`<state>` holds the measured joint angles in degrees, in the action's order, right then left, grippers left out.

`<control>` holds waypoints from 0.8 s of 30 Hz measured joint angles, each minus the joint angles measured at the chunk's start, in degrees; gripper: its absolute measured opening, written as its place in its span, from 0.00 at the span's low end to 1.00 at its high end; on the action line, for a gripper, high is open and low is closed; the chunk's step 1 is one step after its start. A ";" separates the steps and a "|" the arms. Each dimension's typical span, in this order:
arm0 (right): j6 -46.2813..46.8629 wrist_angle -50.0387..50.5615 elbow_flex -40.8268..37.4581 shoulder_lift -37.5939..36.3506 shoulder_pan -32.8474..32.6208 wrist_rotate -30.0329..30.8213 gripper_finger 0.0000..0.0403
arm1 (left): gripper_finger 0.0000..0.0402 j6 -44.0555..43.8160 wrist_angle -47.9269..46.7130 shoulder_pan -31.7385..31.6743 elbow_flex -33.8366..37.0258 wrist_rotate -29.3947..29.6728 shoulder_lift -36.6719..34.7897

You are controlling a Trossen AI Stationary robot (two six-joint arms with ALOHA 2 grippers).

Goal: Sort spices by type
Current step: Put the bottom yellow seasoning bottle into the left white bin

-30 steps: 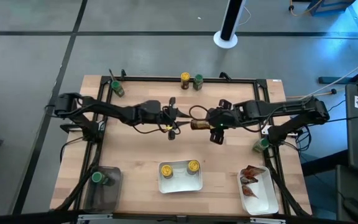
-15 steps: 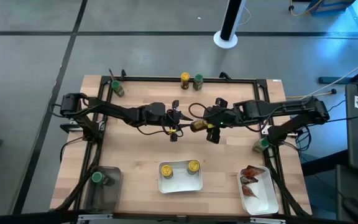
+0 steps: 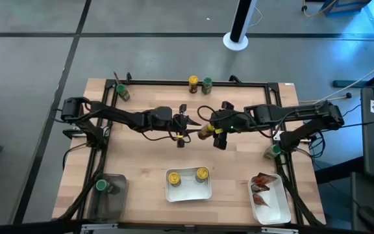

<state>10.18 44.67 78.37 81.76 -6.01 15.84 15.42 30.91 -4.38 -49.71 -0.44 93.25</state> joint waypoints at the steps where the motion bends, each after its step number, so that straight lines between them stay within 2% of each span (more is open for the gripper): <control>1: -0.01 -0.19 0.00 0.00 -0.03 -0.29 0.57 | 0.20 -0.01 -1.44 0.01 0.00 0.16 -0.86; 7: -0.02 -1.42 0.00 0.00 -0.52 -6.78 0.57 | 0.20 -0.41 -14.45 1.04 0.00 4.77 -9.01; 13: -1.40 -4.59 0.00 0.01 -5.00 -7.45 0.57 | 0.20 -4.56 -29.00 1.39 -0.02 7.65 -17.68; 24: -1.43 -13.93 0.00 6.41 -13.33 -8.83 0.57 | 0.20 -7.27 -31.92 1.36 2.06 8.77 -20.91</control>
<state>8.75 30.74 78.37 88.17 -19.34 7.01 8.15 -1.00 -3.02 -47.66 8.34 72.34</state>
